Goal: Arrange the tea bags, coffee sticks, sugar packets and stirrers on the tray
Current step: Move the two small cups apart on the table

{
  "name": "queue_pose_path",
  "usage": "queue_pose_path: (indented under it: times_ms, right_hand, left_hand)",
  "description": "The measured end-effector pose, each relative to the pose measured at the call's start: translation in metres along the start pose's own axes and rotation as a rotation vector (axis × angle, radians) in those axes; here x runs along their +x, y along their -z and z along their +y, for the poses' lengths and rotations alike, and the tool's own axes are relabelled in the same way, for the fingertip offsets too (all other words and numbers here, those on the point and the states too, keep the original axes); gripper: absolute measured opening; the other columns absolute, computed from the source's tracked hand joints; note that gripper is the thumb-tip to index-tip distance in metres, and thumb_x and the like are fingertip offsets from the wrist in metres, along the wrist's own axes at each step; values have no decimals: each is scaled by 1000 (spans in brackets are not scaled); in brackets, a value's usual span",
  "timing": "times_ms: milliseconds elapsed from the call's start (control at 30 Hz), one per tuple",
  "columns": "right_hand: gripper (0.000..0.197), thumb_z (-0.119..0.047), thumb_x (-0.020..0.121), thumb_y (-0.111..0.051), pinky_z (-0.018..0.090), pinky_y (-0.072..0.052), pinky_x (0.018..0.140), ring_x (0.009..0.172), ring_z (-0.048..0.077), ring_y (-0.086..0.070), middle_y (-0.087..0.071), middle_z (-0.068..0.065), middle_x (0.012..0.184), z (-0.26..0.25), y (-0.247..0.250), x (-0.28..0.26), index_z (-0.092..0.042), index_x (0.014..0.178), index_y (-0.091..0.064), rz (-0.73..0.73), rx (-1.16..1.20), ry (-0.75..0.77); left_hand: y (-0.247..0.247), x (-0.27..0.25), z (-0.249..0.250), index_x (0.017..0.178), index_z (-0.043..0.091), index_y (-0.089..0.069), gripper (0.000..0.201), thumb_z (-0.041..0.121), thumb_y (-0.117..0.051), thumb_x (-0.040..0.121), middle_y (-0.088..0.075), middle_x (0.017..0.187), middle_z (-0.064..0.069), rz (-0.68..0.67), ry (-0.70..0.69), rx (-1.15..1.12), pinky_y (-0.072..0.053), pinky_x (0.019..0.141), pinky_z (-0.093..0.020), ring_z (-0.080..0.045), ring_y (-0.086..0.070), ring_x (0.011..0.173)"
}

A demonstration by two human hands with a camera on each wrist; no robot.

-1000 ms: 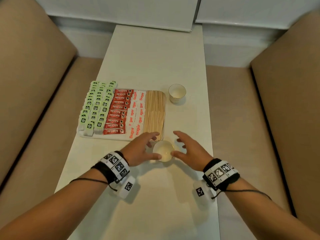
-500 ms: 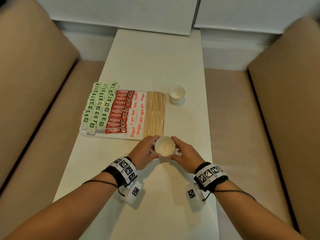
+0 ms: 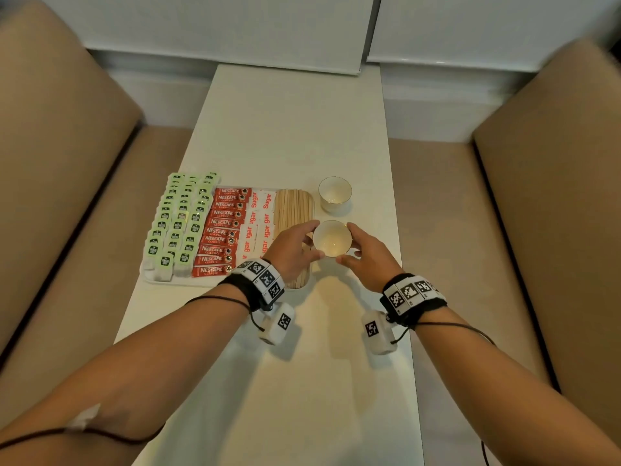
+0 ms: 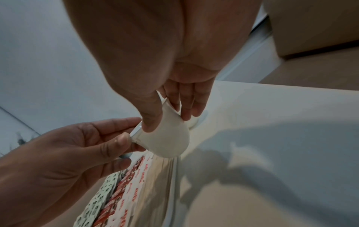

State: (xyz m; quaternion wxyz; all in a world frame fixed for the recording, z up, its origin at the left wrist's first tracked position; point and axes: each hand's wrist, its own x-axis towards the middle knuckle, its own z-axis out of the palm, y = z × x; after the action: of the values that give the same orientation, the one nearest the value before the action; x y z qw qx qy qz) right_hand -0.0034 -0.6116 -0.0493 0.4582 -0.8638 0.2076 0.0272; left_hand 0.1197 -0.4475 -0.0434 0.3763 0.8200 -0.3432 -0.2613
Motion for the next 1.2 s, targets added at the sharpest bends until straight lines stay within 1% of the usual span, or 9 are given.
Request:
queue_pose_path:
  times_ms: [100,233,333,400,533,733,867,1033,1200]
  right_hand:
    - [54,-17,92,-71,36,-48,101,117,12,-58,-61,-10,121,9,-1,8,-25,140,-46,-3,-1,-7]
    - [54,-19,92,-71,40,-49,101,116,14,-59,-63,-7,123,22,-7,18,-26,140,-46,-13,-13,-25]
    - [53,-20,92,-71,41,-49,101,117,15,-59,-64,-6,125,29,-8,25,-27,139,-46,-18,-15,-13]
    - [52,-19,92,-71,40,-49,101,116,14,-59,-64,-7,123,31,-8,30,-27,138,-47,-13,-2,-10]
    - [51,-19,93,-70,37,-48,100,116,15,-58,-63,-5,124,30,-5,42,-27,137,-47,-4,15,3]
    - [49,-19,92,-70,41,-50,102,115,16,-59,-64,-4,122,33,-2,56,-27,136,-48,7,20,15]
    - [51,-18,93,-70,41,-49,103,119,17,-58,-64,-3,126,34,2,60,-26,138,-47,6,22,6]
    - [45,-17,93,-69,41,-48,103,119,16,-59,-64,-4,124,34,4,62,-25,133,-49,5,40,13]
    - [44,-18,93,-69,42,-48,103,120,17,-59,-64,-4,125,33,5,63,-25,132,-49,4,41,12]
  left_hand:
    - [-6,10,-2,138,21,-54,56,16,-75,87,-64,123,2,-23,26,-5,-53,94,-41,-17,-60,105]
    - [-11,20,-9,139,19,-53,57,15,-76,87,-64,118,2,-48,44,7,-52,94,-36,-17,-60,104]
    - [-12,26,-13,140,18,-52,58,15,-76,87,-64,121,1,-55,45,-1,-51,93,-32,-16,-60,105]
    - [-12,31,-15,142,19,-50,61,15,-75,87,-62,122,3,-46,51,-13,-51,93,-30,-14,-60,105]
    - [-10,42,-16,140,20,-52,58,12,-74,87,-62,118,6,-33,37,-51,-52,90,-29,-15,-62,102]
    - [-7,55,-18,139,20,-54,57,10,-75,86,-61,114,10,-24,40,-78,-51,87,-25,-11,-62,97]
    - [-7,62,-19,140,20,-53,59,11,-76,86,-59,116,10,-29,31,-75,-52,88,-27,-15,-62,99]
    - [-8,69,-22,141,23,-52,62,14,-77,85,-61,120,9,-39,30,-62,-52,89,-29,-13,-63,99]
    - [-7,71,-22,140,24,-52,61,13,-77,85,-62,117,10,-34,22,-67,-53,88,-29,-13,-63,98]
